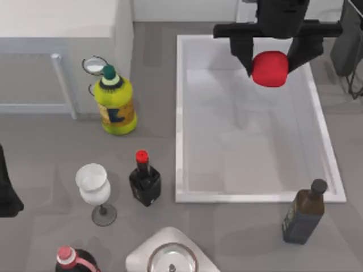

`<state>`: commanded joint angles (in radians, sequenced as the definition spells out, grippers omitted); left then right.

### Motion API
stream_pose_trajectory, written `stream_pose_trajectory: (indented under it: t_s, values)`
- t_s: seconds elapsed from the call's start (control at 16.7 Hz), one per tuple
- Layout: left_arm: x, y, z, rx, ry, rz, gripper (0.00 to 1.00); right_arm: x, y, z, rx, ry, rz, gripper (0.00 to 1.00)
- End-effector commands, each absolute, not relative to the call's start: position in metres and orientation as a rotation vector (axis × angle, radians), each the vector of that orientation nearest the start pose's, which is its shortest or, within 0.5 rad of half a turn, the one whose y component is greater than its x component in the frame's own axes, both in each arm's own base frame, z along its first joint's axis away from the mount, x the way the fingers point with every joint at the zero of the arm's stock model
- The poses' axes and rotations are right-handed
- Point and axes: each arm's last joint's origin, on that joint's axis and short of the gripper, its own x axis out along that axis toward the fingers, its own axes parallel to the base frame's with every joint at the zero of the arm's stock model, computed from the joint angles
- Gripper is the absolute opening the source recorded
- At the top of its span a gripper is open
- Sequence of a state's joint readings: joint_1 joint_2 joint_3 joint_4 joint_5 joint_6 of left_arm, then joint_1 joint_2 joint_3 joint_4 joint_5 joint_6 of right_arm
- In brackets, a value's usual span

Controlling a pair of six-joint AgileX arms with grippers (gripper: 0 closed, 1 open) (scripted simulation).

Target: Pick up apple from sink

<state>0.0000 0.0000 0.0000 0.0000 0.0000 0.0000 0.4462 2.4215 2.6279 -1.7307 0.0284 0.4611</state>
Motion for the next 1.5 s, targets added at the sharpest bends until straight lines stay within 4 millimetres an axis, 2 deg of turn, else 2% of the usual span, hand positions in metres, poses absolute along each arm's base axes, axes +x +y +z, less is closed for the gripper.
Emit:
stream_pose_trajectory:
  t_s: [0.18,0.3,0.42,0.6,0.78,0.96,1.08,1.32,1.5]
  values:
    - [0.106,-0.001,0.160,0.000,0.000,0.000,1.00,0.410,0.199,0.285,0.002,1.517,0.001,0.00]
    - [0.106,-0.001,0.160,0.000,0.000,0.000,1.00,0.415,0.179,0.288,0.004,1.511,0.002,0.00]
    - [0.106,-0.001,0.160,0.000,0.000,0.000,1.00,0.419,0.148,0.288,0.003,1.516,-0.001,0.00]
    - [0.106,-0.001,0.160,0.000,0.000,0.000,1.00,0.419,0.090,0.280,-0.002,1.554,-0.010,0.00]
    - [0.106,-0.001,0.160,0.000,0.000,0.000,1.00,0.407,0.034,0.271,0.001,1.583,-0.011,0.00]
    - [0.106,-0.001,0.160,0.000,0.000,0.000,1.00,0.394,-0.004,0.270,0.007,1.576,-0.008,0.00]
    - [0.106,-0.001,0.160,0.000,0.000,0.000,1.00,0.391,-0.012,0.270,0.008,1.571,-0.008,0.00]
    - [0.106,-0.001,0.160,0.000,0.000,0.000,1.00,0.392,-0.010,0.268,0.006,1.576,-0.008,0.00]
    - [0.106,-0.001,0.160,0.000,0.000,0.000,1.00,0.394,-0.010,0.249,0.007,1.580,-0.008,0.00]
